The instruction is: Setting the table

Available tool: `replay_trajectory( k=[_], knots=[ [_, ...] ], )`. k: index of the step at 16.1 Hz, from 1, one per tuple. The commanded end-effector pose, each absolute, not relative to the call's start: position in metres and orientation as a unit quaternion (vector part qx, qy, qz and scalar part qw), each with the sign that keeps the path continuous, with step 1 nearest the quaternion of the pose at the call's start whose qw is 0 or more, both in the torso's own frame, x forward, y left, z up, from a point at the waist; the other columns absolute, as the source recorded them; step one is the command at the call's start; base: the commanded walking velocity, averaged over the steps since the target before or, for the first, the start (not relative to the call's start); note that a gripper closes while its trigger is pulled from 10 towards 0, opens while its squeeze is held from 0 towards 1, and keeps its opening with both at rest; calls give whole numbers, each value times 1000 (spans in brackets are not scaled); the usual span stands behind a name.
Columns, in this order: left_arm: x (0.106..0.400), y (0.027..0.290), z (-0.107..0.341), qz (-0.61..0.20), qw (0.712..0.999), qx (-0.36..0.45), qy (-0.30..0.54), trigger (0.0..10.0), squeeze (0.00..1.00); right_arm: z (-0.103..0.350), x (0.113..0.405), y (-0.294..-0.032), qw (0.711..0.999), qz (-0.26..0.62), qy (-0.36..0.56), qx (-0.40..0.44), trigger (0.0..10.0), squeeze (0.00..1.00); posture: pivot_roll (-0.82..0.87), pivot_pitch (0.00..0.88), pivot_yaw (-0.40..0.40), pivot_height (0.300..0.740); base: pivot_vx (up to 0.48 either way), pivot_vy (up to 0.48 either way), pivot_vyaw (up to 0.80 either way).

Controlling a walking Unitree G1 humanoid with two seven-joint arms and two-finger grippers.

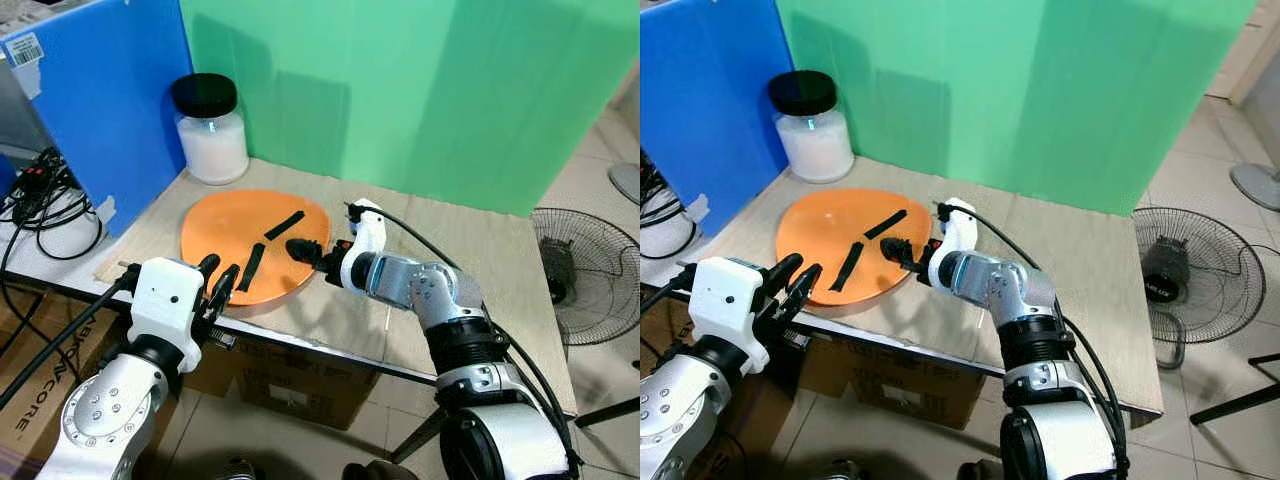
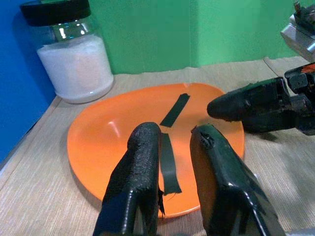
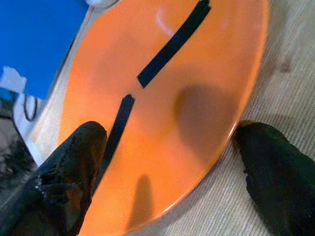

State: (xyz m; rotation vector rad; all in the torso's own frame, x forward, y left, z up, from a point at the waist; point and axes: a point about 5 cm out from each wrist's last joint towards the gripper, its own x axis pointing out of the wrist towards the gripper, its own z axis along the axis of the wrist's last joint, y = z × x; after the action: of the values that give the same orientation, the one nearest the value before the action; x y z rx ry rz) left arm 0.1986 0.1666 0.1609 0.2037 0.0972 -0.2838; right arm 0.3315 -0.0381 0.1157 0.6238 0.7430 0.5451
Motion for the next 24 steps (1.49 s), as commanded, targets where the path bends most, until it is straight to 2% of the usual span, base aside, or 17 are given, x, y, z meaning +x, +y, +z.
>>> replay_trajectory(
  k=[1, 2, 4, 17, 24],
  knots=[
    [198, 163, 162, -150, 982, 99, 48, 10000, 0, 111, 330, -36, 838, 251, 374, 308, 8510, 0, 21, 70, -38, 740, 0, 0, 0],
    [198, 162, 162, -150, 983, 98, 48, 10000, 0, 110, 330, -34, 833, 249, 376, 321, 4588, 0, 21, 70, -38, 740, 0, 0, 0],
    [198, 163, 162, -149, 983, 98, 47, 10000, 0, 110, 330, -29, 822, 252, 381, 340, 0, 0, 25, 76, -38, 740, 0, 0, 0],
    [198, 161, 162, -149, 983, 95, 46, 10000, 0, 102, 315, -2, 765, 284, 428, 387, 0, 0, 23, 82, -40, 740, 0, 0, 0],
    [199, 162, 162, -146, 983, 98, 45, 10000, 0, 107, 318, -4, 768, 295, 421, 382, 0, 0, 19, 79, -40, 740, 0, 0, 0]
  ],
)
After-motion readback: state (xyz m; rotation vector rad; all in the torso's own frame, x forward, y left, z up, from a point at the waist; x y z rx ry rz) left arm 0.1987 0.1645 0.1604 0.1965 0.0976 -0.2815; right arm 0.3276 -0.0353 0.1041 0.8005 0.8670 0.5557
